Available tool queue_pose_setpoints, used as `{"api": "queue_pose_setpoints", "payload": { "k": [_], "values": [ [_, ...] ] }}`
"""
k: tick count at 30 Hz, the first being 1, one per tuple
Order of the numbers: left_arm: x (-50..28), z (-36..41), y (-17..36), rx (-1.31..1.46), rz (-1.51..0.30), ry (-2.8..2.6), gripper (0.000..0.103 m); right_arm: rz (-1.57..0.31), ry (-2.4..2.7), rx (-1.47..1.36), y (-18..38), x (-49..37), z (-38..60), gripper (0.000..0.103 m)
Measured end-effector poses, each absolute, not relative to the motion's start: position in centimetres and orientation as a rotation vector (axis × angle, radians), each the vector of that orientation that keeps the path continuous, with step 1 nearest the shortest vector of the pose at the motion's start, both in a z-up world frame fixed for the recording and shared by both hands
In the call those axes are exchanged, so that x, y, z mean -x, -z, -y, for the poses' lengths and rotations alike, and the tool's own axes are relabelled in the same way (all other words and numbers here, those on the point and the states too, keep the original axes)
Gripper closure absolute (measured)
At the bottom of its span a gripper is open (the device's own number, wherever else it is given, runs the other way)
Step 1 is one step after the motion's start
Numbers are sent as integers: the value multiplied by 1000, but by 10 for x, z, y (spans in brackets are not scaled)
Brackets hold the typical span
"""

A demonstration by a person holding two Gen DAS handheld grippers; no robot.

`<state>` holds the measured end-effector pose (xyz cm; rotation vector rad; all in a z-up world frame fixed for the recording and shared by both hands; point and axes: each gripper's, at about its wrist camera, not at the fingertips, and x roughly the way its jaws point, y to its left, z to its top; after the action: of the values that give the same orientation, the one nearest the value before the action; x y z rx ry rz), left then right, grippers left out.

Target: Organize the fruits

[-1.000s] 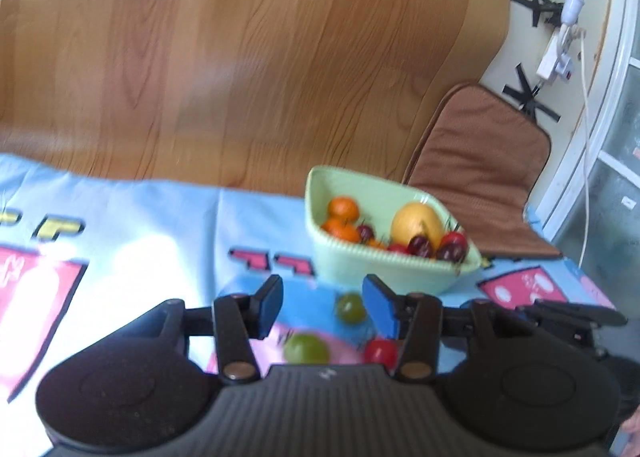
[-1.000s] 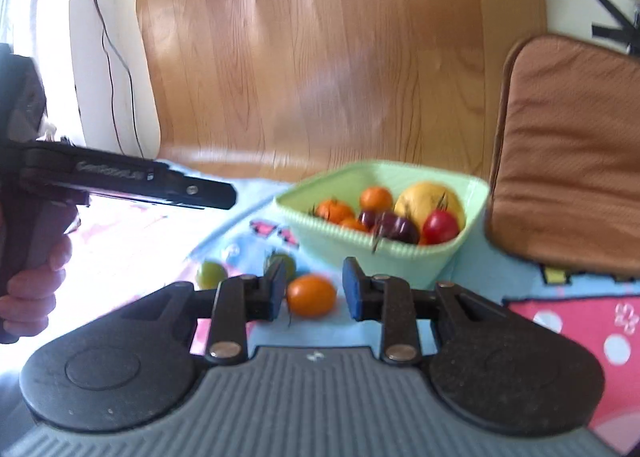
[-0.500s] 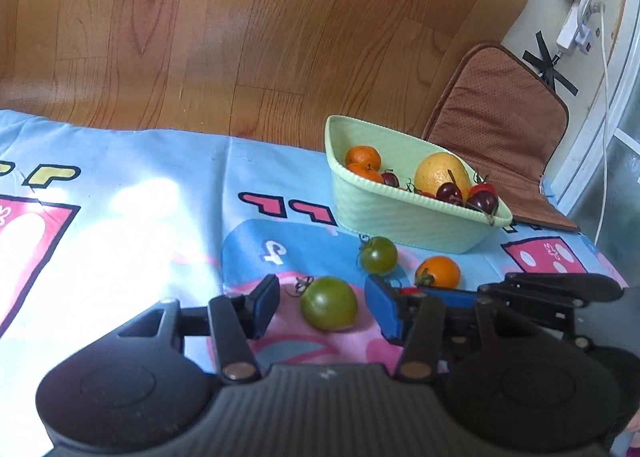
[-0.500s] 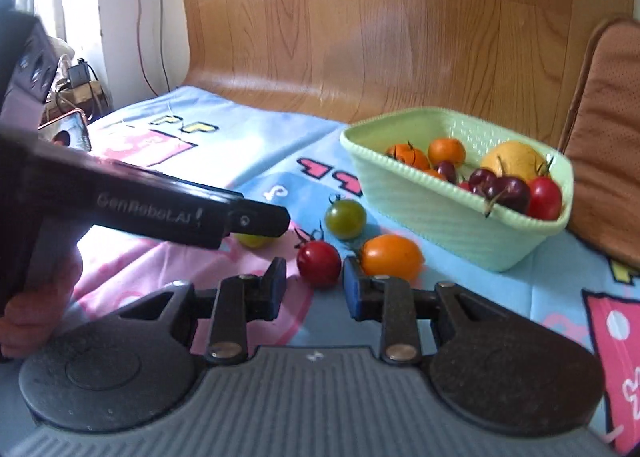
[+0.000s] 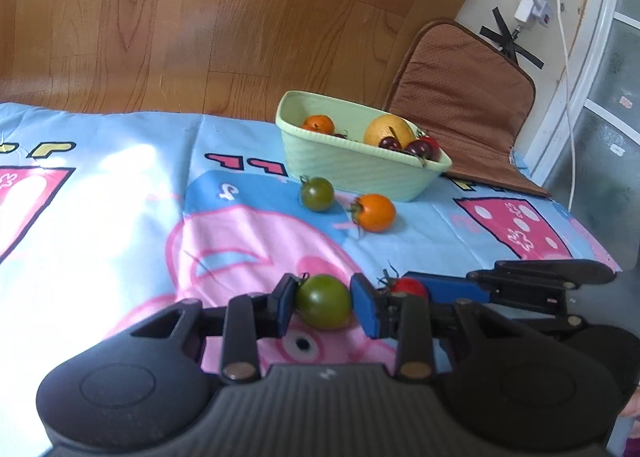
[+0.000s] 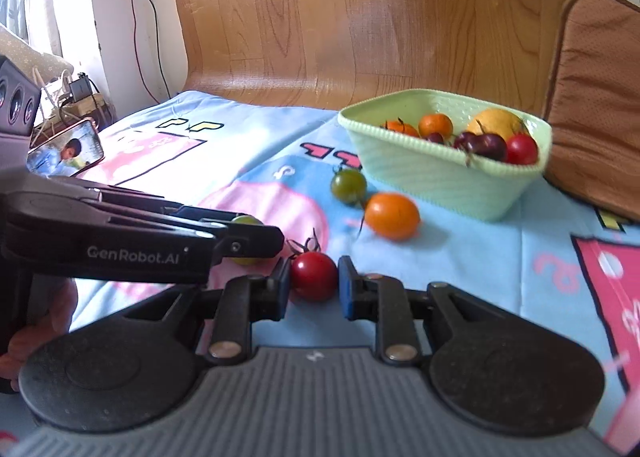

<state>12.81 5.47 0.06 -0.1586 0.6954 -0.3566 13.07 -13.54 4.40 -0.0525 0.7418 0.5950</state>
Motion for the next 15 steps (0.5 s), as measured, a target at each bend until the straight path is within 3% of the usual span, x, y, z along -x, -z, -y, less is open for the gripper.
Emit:
{"api": "queue_pose_setpoints", "payload": {
  "k": [7,15],
  "values": [
    [-62,-25,-1,9,-626,286,73,-708,-528,15,-49,-68,162,75],
    [-36,-8,2,-63,-621,205,72,-677,-428,-19,-49,-35,188,76]
  ]
}}
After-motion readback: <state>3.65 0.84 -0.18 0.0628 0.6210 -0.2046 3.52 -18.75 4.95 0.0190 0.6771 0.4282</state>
